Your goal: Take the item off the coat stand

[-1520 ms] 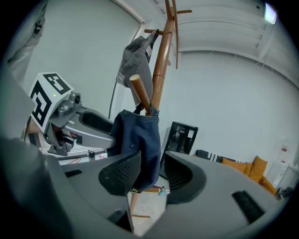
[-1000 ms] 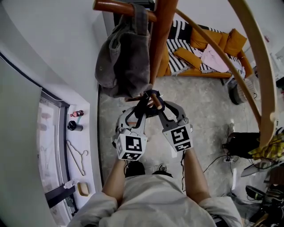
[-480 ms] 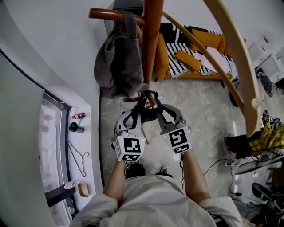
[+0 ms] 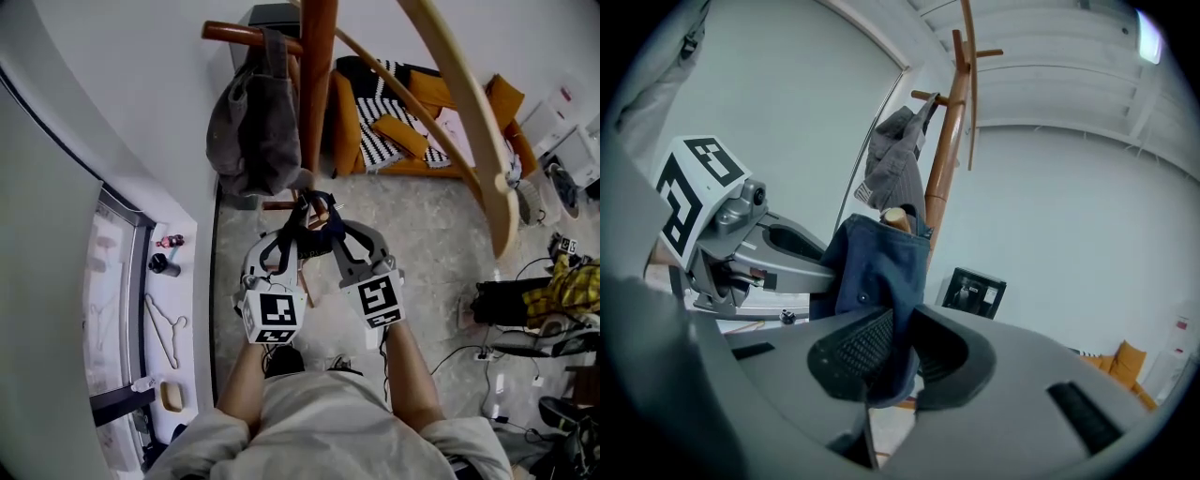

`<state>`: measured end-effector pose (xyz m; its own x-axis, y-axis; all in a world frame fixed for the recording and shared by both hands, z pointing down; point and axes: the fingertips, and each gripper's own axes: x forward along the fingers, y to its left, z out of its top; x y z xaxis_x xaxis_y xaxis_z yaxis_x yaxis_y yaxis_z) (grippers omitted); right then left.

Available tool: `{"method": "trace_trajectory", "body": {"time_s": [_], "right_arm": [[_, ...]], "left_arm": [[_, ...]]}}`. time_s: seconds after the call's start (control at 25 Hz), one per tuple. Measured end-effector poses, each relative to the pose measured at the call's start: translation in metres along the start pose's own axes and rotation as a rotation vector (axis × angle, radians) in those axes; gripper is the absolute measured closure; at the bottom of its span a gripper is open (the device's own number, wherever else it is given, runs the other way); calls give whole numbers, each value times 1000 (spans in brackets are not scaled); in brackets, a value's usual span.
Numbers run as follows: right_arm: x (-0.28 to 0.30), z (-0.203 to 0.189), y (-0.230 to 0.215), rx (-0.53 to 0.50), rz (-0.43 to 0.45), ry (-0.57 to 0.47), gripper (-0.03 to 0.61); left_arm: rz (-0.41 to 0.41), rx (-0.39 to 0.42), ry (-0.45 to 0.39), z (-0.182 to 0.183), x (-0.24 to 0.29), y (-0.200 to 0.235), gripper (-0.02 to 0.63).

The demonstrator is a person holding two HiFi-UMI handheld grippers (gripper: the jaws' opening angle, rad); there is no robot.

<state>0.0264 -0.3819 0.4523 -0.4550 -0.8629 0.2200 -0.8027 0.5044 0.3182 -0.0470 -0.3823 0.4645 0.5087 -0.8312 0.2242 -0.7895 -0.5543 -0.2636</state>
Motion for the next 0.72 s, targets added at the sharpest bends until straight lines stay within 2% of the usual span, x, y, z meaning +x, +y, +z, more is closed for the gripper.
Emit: {"method": "trace_trajectory", "body": {"time_s": [0.72], "right_arm": [[-57, 30, 9, -12, 7, -102, 528]], "left_arm": [[56, 19, -57, 37, -52, -27, 571]]}}
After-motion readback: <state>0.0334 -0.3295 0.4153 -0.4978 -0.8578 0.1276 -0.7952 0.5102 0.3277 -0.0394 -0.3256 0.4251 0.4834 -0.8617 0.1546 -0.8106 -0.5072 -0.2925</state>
